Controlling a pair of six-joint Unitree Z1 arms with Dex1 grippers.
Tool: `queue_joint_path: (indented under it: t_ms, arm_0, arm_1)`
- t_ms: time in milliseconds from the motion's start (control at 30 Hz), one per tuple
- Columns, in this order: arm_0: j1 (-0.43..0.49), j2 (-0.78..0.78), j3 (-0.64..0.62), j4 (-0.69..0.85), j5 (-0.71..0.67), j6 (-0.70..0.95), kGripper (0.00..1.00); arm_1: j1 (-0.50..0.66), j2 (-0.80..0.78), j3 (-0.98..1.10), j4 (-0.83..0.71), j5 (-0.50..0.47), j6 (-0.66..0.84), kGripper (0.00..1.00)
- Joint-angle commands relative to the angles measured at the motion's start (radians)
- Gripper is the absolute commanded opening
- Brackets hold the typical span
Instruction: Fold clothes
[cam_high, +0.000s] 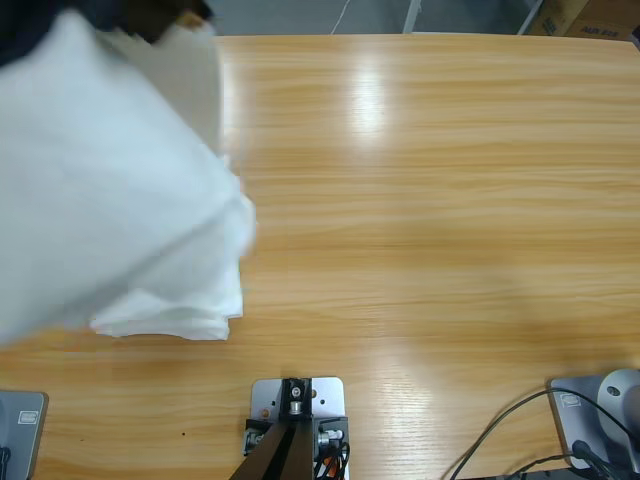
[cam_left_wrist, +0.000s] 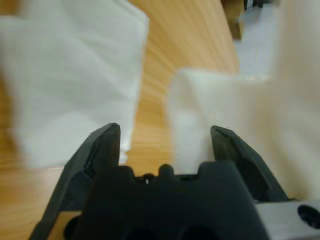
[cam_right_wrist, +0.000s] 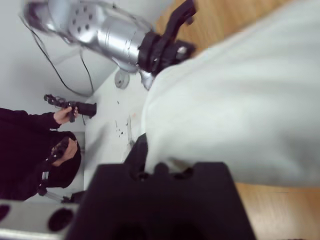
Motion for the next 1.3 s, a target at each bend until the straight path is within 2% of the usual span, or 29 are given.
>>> queue_joint_path:
  t_ms: [33,333,500,633,733,967,1300]
  arm_0:
    - [0.058,-0.171,0.025,0.238,0.032,0.047,0.000]
    - [0.058,-0.055,-0.142,0.401,0.101,0.307,0.000]
    - [0.060,-0.041,-0.154,0.421,0.112,0.300,0.000]
    - [0.147,-0.044,-0.180,0.472,0.118,0.297,0.000]
    - [0.192,-0.034,-0.184,0.482,0.115,0.297,0.000]
    - [0.195,-0.011,-0.179,0.488,0.114,0.294,0.000]
    - [0.195,0.033,-0.185,0.471,0.110,0.288,0.000]
  arm_1:
    - [0.058,0.236,-0.229,0.025,-0.014,0.061,0.000]
    - [0.107,0.258,-0.209,0.024,-0.057,0.139,0.000]
    - [0.101,0.299,-0.209,-0.033,-0.078,0.172,0.000]
    - [0.087,0.348,-0.235,-0.121,-0.079,0.235,0.000]
    - [0.087,0.404,-0.324,-0.124,-0.080,0.269,0.000]
    - [0.058,0.432,-0.345,-0.086,-0.087,0.278,0.000]
    - [0.025,0.372,-0.134,-0.113,-0.118,0.276,0.000]
